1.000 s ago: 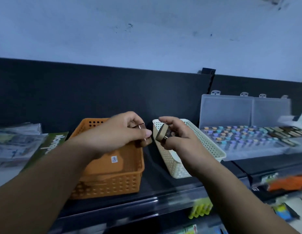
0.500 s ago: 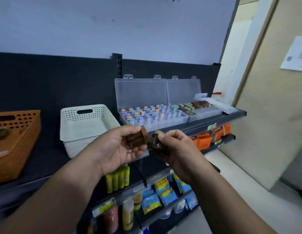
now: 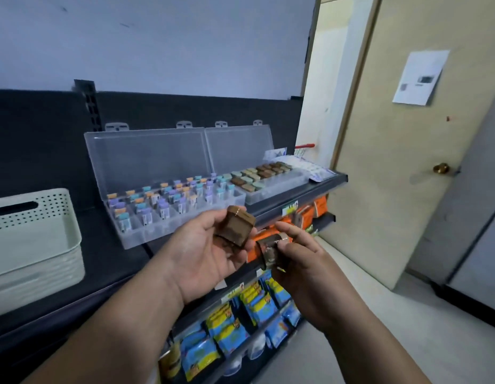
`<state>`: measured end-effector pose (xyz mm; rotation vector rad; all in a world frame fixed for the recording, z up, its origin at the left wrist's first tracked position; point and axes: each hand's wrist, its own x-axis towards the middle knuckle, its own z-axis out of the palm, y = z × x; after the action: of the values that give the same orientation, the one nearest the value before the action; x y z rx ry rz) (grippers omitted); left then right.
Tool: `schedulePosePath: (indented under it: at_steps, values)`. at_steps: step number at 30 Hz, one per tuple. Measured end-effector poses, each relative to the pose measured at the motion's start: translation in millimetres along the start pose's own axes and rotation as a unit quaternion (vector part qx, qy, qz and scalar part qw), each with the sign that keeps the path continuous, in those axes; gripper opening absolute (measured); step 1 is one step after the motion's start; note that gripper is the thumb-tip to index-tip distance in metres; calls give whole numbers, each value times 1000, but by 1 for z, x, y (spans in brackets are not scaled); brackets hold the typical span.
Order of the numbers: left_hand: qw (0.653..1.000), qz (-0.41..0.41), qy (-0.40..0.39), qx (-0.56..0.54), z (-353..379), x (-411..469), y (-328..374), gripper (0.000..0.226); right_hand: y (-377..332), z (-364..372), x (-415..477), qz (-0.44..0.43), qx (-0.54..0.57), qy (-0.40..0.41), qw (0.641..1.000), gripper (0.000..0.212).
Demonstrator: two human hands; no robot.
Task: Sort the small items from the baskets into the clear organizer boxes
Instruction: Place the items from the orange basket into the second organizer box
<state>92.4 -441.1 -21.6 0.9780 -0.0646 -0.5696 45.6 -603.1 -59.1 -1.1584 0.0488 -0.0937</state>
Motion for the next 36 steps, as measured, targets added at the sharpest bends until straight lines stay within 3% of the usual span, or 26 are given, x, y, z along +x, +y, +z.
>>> schedulePosePath:
  at_steps: [5, 10, 19, 25, 30, 36]
  values:
    - [1000, -8, -14, -2, -4, 66, 16, 32, -11, -16, 64, -10, 18, 20, 1000, 41]
    - [996, 23, -2, 81, -5, 124, 35, 28, -24, -29, 127, -21, 26, 28, 999, 48]
    - [975, 102, 82, 180, -10, 205, 55, 18, -43, -73, 229, -52, -129, 65, 988, 38]
    - [924, 152, 152, 316, 2, 284, 51, 31, -66, -116, 324, -91, -266, 16, 959, 40]
    - [892, 162, 203, 370, 24, 349, 43, 40, -82, -147, 401, -122, -373, -83, 916, 40]
    - [810, 154, 234, 515, 43, 389, 34, 50, -90, -176, 454, -146, -477, -178, 848, 49]
